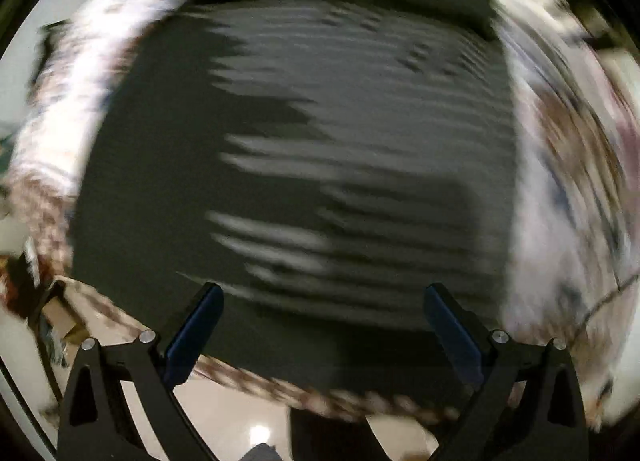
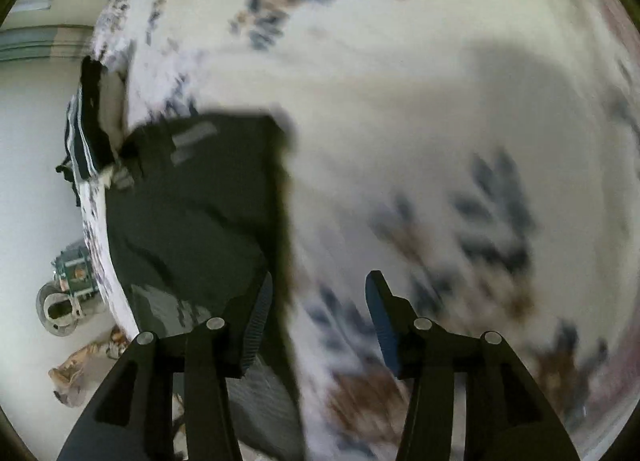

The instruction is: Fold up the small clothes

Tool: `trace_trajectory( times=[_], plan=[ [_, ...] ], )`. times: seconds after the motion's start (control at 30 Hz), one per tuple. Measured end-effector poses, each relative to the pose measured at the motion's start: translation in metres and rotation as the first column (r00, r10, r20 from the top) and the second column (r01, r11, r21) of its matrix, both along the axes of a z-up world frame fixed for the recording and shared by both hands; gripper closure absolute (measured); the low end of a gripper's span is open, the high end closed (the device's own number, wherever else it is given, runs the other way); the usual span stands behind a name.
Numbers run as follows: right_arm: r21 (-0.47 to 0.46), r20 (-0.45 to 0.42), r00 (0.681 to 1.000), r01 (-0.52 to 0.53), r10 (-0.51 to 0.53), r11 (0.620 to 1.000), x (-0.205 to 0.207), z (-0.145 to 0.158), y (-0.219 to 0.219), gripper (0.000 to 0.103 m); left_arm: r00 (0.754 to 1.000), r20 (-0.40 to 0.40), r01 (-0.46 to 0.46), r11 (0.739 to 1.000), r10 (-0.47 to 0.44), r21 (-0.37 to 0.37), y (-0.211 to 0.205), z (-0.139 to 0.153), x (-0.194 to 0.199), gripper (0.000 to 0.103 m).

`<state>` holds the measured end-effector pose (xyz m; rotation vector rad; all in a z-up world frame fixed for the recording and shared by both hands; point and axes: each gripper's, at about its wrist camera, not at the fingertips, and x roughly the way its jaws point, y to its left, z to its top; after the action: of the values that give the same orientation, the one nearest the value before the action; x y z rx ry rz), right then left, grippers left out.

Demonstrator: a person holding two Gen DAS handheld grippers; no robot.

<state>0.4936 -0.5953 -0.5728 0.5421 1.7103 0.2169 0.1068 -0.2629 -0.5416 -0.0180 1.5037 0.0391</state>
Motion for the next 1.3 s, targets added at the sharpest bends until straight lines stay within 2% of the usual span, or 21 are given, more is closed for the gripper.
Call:
trace_trajectory(
  times=[0.1,0.2,0.23,0.3,0.33,0.37,0.47,0.5,0.57,0.67,0.7,0.73,0.77,0.87,1.03,1.13,1.2,1.3],
  plan=[
    [-0.018,-0.026,1.000,-0.013,0.013,1.000,-0.031,-0.006,-0.009,0.052,0.992,-0.050,0.113,0.992,-0.116,-0.054,-0.062,-0.023,-0.018,0.001],
    [0.039,-0.058,0.998,0.005,-0.003,0.999,-0.050,-0.019,-0.019,0.052,0.977,-0.060,0.203,0.979,-0.204,-0.025,-0.102,-0.048,-0.021,0.003],
    [0.067,-0.059,0.998,0.018,-0.014,0.998,-0.051,-0.023,-0.020,0.052,0.970,-0.067,0.234,0.972,-0.234,-0.009,-0.114,-0.061,-0.020,0.030],
    [0.126,-0.030,0.999,0.036,-0.032,0.991,-0.040,-0.029,-0.012,0.052,0.969,-0.071,0.240,0.970,-0.237,0.039,-0.119,-0.072,-0.018,0.070],
    [0.155,-0.008,0.999,0.045,-0.044,0.987,-0.034,-0.029,-0.014,0.052,0.976,-0.050,0.216,0.976,-0.214,0.030,-0.116,-0.070,-0.016,0.087],
    [0.186,0.015,0.998,0.059,-0.063,0.981,-0.023,-0.030,-0.011,0.052,0.983,-0.029,0.184,0.983,-0.184,0.017,-0.110,-0.066,-0.015,0.097],
    [0.295,0.053,0.988,0.124,-0.146,0.947,0.018,-0.043,0.006,0.051,0.995,0.010,0.104,0.993,-0.103,-0.059,-0.086,-0.049,-0.014,0.099],
    [0.317,0.045,0.987,0.135,-0.157,0.939,0.029,-0.050,0.011,0.045,0.996,0.021,0.088,0.992,-0.086,-0.087,-0.078,-0.042,-0.015,0.099],
    [0.321,0.031,0.984,0.156,-0.175,0.934,0.052,-0.067,0.026,0.044,0.996,0.033,0.081,0.992,-0.078,-0.101,-0.072,-0.032,-0.016,0.099],
    [0.282,0.008,0.990,0.136,-0.144,0.950,0.075,-0.089,0.053,0.044,0.998,0.046,0.056,0.991,-0.051,-0.118,-0.055,-0.014,-0.014,0.099],
    [0.250,0.015,0.991,0.125,-0.133,0.960,0.078,-0.090,0.063,0.055,0.998,0.050,0.042,0.991,-0.036,-0.126,-0.051,-0.006,-0.014,0.099],
    [0.217,0.043,0.992,0.108,-0.120,0.970,0.081,-0.086,0.073,0.092,0.998,0.054,0.021,0.991,-0.014,-0.131,-0.042,0.002,-0.012,0.099],
    [0.187,0.052,0.994,0.087,-0.098,0.979,0.083,-0.081,0.080,0.094,0.998,0.062,0.002,0.991,0.006,-0.135,-0.034,0.010,-0.010,0.099],
    [0.097,0.125,0.992,0.011,-0.023,0.995,0.090,-0.046,0.107,0.095,0.992,0.098,-0.061,0.987,0.076,-0.150,-0.006,0.036,-0.010,0.099],
    [0.024,0.184,0.980,-0.075,0.069,0.997,0.106,0.037,0.153,0.096,0.961,0.149,-0.200,0.956,0.235,-0.214,0.079,0.077,-0.001,0.099],
    [-0.013,0.215,0.967,-0.139,0.138,0.990,0.112,0.085,0.203,0.096,0.940,0.170,-0.252,0.939,0.294,-0.235,0.129,0.094,-0.006,0.099],
    [-0.054,0.229,0.955,-0.182,0.190,0.982,0.119,0.114,0.254,0.096,0.928,0.174,-0.280,0.926,0.328,-0.252,0.155,0.097,-0.010,0.099],
    [-0.117,0.242,0.937,-0.231,0.253,0.966,0.127,0.137,0.328,0.096,0.904,0.164,-0.336,0.892,0.396,-0.300,0.203,0.092,-0.016,0.099]
  ],
)
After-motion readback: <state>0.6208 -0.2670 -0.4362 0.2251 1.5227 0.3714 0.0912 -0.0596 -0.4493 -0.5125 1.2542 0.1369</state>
